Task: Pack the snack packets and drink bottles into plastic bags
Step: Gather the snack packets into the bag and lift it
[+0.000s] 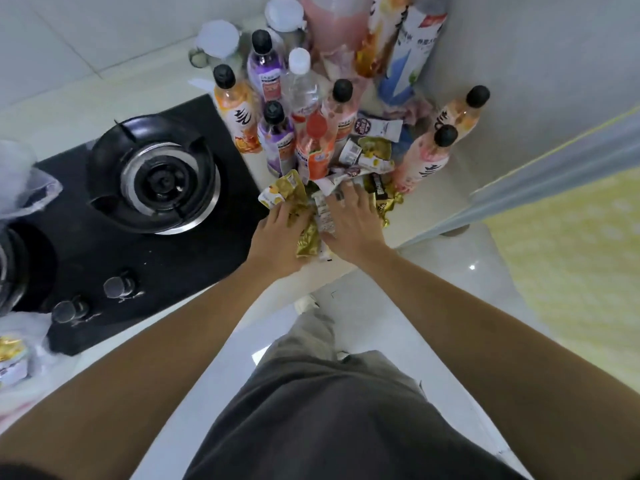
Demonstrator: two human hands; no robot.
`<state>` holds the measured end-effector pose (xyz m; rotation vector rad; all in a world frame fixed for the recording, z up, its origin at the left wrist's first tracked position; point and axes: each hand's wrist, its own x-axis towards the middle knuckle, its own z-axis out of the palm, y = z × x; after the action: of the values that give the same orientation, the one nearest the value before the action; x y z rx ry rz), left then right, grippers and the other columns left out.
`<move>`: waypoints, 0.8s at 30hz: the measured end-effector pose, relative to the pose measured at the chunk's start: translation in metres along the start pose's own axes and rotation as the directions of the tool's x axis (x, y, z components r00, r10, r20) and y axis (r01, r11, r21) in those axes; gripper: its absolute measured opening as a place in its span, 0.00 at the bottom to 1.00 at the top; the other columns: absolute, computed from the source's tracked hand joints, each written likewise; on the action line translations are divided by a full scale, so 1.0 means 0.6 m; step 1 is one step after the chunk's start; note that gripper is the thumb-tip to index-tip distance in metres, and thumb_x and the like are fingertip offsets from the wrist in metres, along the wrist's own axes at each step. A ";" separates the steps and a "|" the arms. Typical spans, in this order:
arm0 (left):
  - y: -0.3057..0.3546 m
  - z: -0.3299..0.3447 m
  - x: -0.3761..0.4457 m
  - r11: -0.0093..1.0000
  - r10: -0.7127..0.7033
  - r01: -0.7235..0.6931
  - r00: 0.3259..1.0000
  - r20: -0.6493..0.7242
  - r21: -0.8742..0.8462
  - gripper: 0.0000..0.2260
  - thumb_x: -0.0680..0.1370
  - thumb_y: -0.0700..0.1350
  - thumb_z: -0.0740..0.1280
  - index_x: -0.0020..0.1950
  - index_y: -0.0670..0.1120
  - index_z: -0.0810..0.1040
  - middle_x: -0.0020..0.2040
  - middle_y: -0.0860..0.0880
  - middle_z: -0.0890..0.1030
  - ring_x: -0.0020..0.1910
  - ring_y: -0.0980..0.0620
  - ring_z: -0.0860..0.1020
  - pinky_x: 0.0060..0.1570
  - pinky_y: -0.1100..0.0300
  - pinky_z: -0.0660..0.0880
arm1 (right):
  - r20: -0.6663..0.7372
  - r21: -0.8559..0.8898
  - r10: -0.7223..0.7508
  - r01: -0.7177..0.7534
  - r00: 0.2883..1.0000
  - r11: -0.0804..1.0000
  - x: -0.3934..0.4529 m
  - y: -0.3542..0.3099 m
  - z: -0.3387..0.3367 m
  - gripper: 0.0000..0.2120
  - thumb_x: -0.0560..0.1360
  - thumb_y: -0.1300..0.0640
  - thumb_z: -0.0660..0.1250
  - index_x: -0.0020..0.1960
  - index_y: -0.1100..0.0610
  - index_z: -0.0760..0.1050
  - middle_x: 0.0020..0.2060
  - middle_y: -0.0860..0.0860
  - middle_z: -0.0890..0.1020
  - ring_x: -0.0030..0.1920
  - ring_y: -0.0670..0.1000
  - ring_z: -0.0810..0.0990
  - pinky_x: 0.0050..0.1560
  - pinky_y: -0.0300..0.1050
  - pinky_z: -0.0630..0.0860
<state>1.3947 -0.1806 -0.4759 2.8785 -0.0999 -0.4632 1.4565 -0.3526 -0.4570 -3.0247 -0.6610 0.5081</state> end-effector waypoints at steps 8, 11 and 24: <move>-0.002 0.003 0.016 1.000 0.014 -0.014 0.998 -0.069 0.001 0.34 0.65 0.56 0.77 0.69 0.52 0.72 0.66 0.42 0.70 0.63 0.36 0.71 0.54 0.44 0.77 | -0.052 -0.053 -0.033 0.030 0.998 0.998 0.014 0.004 0.011 0.45 0.66 0.38 0.77 0.77 0.45 0.62 0.71 0.59 0.66 0.70 0.67 0.66 0.62 0.64 0.75; 0.003 0.006 0.007 1.000 -0.005 0.004 0.997 -0.082 -0.022 0.35 0.64 0.56 0.77 0.68 0.50 0.71 0.64 0.40 0.70 0.59 0.37 0.72 0.53 0.45 0.77 | -0.064 -0.061 -0.050 0.047 0.997 0.997 0.020 0.007 0.006 0.40 0.67 0.39 0.76 0.75 0.45 0.64 0.69 0.58 0.68 0.66 0.66 0.69 0.57 0.62 0.77; 0.036 -0.007 -0.075 0.968 -0.248 0.237 0.952 -0.177 -0.080 0.38 0.63 0.58 0.77 0.69 0.50 0.69 0.57 0.46 0.66 0.53 0.45 0.68 0.49 0.52 0.75 | -0.145 0.021 -0.227 0.232 0.963 0.972 -0.032 0.034 -0.017 0.38 0.66 0.42 0.79 0.72 0.44 0.67 0.65 0.55 0.69 0.64 0.63 0.69 0.64 0.64 0.73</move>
<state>1.3527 -0.1963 -0.4537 2.8708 0.2975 -0.2314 1.4518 -0.3782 -0.4427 -2.8617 -0.9636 0.2902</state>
